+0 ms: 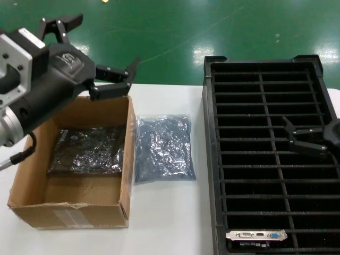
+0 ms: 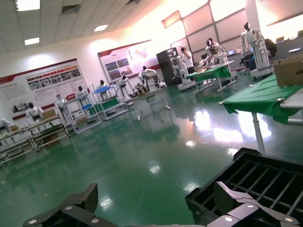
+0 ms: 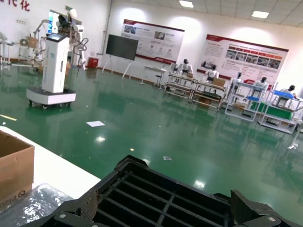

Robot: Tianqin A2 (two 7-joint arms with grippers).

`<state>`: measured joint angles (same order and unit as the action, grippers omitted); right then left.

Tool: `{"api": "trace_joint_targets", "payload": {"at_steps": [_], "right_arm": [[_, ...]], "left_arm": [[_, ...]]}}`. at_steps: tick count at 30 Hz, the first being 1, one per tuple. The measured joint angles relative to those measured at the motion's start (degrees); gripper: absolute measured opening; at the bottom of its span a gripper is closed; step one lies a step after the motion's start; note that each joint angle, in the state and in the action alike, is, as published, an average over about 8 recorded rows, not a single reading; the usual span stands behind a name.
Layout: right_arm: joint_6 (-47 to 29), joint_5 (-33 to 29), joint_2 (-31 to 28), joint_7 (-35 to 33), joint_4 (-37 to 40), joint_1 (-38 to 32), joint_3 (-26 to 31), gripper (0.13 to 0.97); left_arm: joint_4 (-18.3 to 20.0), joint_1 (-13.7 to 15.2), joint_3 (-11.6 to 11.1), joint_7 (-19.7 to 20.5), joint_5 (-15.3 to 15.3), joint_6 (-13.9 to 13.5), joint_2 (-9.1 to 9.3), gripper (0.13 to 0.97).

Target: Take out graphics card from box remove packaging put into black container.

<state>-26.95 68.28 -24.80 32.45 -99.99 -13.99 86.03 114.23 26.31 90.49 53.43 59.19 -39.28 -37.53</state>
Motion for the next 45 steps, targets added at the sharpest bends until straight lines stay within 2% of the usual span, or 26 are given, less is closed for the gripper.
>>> {"api": "trace_joint_targets", "payload": {"at_steps": [11,20,45], "right_arm": [[4.28,5.54,1.21,-5.18,1.33,2.22,0.90,0.966],[7.85,10.15,2.21,-9.47,2.42,4.07,1.64,0.966],[17.76,22.98,5.02,-21.40,5.48,9.22,3.72,0.966]], "left_arm": [[-3.60,-4.18,0.19,-8.52,7.00,6.26,3.23,0.930],[-6.57,-7.67,0.35,-15.59,12.80,11.44,5.91,0.966],[-14.87,-17.36,0.78,-35.23,28.97,25.89,13.40,0.966]]}}
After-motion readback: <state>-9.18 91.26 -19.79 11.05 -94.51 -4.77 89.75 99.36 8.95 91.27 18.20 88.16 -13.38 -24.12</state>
